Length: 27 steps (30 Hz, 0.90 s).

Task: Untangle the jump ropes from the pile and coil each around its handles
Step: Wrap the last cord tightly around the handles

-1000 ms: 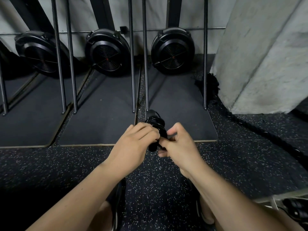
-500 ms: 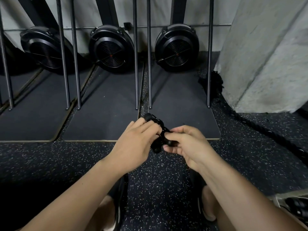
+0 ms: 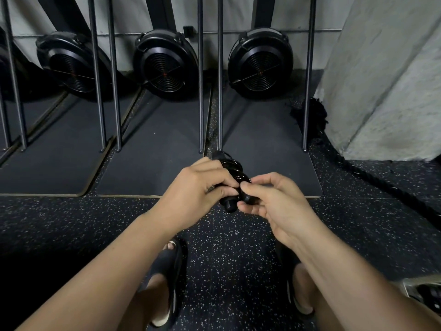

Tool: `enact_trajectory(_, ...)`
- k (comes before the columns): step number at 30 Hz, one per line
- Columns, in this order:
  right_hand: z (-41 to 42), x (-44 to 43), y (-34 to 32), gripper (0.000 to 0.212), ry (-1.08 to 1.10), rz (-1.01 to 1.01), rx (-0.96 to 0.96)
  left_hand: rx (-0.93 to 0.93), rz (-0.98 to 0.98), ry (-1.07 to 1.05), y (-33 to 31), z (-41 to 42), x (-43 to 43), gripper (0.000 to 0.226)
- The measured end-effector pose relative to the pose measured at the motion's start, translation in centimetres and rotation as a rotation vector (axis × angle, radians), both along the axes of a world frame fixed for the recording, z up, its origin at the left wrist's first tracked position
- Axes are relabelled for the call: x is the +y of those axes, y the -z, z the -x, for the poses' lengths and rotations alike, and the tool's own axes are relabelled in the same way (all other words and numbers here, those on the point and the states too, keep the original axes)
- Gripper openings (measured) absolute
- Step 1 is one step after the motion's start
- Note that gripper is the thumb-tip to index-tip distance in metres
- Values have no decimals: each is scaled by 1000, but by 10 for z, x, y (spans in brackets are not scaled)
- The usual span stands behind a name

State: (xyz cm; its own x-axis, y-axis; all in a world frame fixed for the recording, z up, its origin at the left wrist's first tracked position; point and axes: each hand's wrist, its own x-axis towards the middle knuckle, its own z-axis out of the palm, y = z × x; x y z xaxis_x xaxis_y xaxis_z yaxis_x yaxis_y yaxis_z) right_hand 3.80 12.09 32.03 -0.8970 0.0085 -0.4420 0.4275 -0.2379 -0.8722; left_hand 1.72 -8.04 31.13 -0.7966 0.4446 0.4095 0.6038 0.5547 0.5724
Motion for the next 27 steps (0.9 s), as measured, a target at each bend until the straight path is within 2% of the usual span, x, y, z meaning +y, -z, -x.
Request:
enact_trajectory(8, -1, -2, 1, 30, 7, 5, 58, -101, -109, -193, -7, -15, 9, 13)
enact_trajectory(13, 0, -3, 1, 25, 18, 17, 64, -138, -78, -326, -8, -16, 16, 17)
enact_trajectory(17, 0, -8, 3, 24, 28, -1, 109, -86, -61, -415, -9, -19, 22, 15)
enact_trajectory(22, -2, -14, 3, 27, 8, 40, 109, 72, -33, -442, -3, -21, 23, 11)
enact_trajectory(25, -4, -16, 3, 31, 21, 115, 90, 94, -163, -442, 0, -19, 24, 10)
enact_trajectory(27, -6, -15, 1, 35, 17, 175, 80, -80, -331, -485, 3, -19, 25, 25)
